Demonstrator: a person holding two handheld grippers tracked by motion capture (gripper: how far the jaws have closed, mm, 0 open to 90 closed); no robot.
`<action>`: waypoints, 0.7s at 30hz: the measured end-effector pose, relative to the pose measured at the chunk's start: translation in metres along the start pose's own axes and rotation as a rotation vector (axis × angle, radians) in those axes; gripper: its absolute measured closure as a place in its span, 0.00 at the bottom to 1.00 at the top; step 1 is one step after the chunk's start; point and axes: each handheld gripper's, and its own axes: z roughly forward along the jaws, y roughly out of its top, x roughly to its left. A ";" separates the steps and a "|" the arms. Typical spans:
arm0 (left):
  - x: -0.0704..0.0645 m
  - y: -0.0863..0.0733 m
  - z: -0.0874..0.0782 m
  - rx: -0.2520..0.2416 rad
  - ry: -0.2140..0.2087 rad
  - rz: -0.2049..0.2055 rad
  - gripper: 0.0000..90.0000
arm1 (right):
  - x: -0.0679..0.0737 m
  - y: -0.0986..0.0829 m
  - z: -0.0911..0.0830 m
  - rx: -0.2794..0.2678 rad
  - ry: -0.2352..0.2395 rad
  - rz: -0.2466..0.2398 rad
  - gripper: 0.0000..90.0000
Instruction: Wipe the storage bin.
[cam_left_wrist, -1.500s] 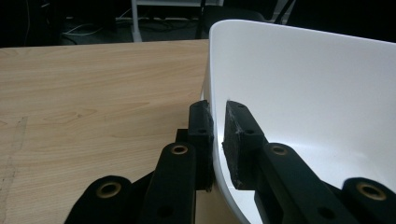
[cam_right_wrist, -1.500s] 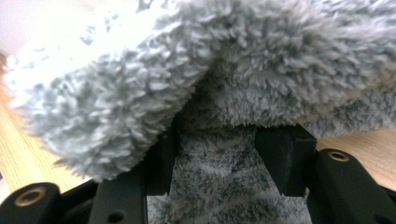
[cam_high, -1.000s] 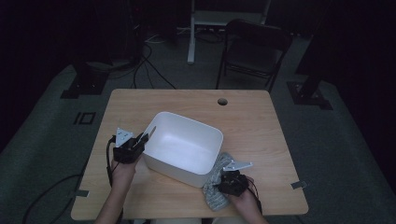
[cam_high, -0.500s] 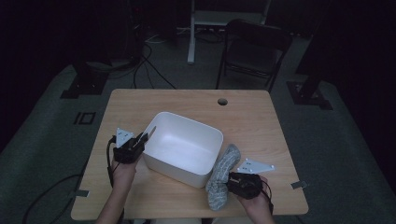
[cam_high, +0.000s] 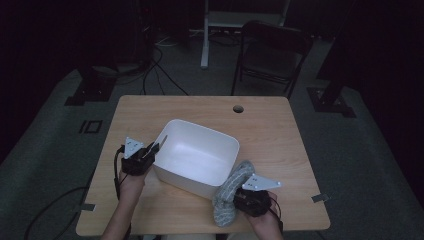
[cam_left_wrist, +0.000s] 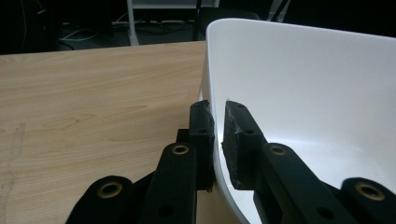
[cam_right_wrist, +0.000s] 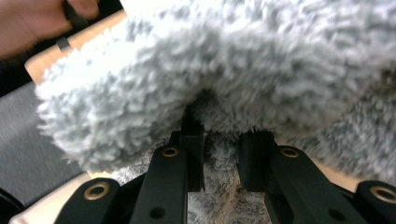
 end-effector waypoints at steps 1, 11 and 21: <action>0.000 0.000 0.000 0.001 0.000 0.002 0.91 | -0.001 -0.002 0.003 0.008 0.004 0.009 0.84; 0.001 0.001 0.000 0.005 -0.013 -0.008 0.91 | -0.016 -0.013 0.016 0.048 0.029 0.072 0.83; 0.002 0.001 -0.001 0.008 -0.020 -0.001 0.90 | -0.026 -0.023 0.028 0.090 0.027 0.098 0.83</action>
